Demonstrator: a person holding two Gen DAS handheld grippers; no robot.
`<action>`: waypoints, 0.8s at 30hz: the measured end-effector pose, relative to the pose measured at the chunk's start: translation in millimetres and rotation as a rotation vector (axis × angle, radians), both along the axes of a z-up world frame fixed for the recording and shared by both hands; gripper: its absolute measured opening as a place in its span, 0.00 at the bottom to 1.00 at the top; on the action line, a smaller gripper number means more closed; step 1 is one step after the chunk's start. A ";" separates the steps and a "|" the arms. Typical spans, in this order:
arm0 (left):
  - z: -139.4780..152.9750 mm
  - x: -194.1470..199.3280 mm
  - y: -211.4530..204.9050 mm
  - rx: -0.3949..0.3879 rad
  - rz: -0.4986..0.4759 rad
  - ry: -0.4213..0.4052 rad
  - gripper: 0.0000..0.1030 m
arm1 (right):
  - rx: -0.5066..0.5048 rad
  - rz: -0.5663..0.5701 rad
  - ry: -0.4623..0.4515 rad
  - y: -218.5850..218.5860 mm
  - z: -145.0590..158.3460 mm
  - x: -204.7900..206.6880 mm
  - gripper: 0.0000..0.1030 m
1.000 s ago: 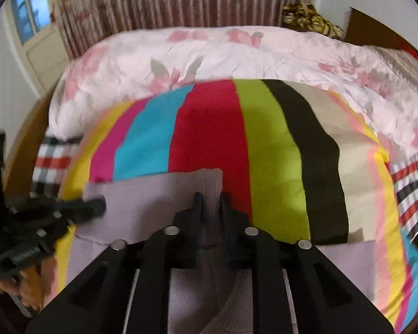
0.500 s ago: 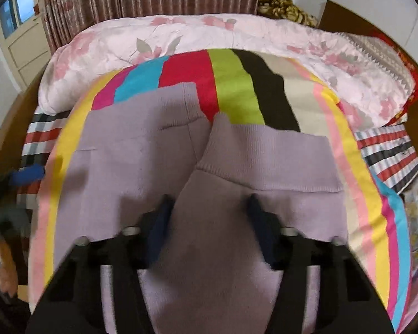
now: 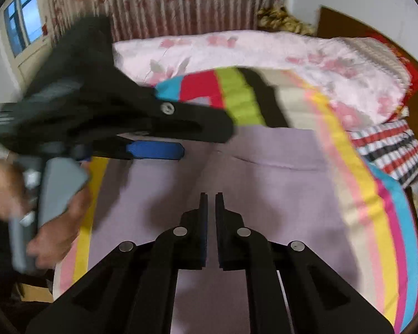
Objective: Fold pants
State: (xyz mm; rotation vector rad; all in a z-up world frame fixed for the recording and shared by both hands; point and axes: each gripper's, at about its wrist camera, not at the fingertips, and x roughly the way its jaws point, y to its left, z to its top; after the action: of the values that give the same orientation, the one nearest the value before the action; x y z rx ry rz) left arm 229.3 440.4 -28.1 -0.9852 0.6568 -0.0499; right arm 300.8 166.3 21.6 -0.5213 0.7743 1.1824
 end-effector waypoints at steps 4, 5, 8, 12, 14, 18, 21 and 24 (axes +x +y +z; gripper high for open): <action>-3.2 10.8 -10.2 0.059 -0.021 0.016 0.82 | 0.150 -0.178 0.053 -103.6 12.4 6.3 0.81; -4.2 15.2 -12.9 0.080 -0.020 0.031 0.78 | 0.175 -0.215 0.066 -129.1 11.0 4.1 0.83; -5.7 20.7 -11.8 0.124 -0.003 0.073 0.61 | 0.177 -0.344 0.056 -197.5 2.4 -8.5 0.83; -1.7 12.6 -13.9 0.163 0.016 0.105 0.36 | 0.159 -0.568 0.052 -281.6 -16.7 -25.5 0.83; -0.1 11.3 -18.9 0.180 0.010 0.117 0.37 | 0.163 -0.638 0.094 -312.5 -30.9 -26.7 0.83; -5.7 25.5 -23.7 0.230 0.017 0.168 0.43 | 0.131 -0.751 0.114 -353.2 -58.5 -21.4 0.83; -2.8 22.5 -28.1 0.269 0.055 0.186 0.08 | 0.192 -0.814 0.172 -373.1 -62.9 -16.4 0.83; 21.9 7.1 -37.0 0.264 0.053 0.103 0.06 | 0.216 -0.848 0.240 -382.2 -72.4 -6.4 0.83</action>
State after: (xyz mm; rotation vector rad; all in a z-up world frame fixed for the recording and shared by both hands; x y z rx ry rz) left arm 236.4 403.4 -6.2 -0.7532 0.7113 0.1320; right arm 294.4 -215.9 -50.8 0.1456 0.9270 0.5203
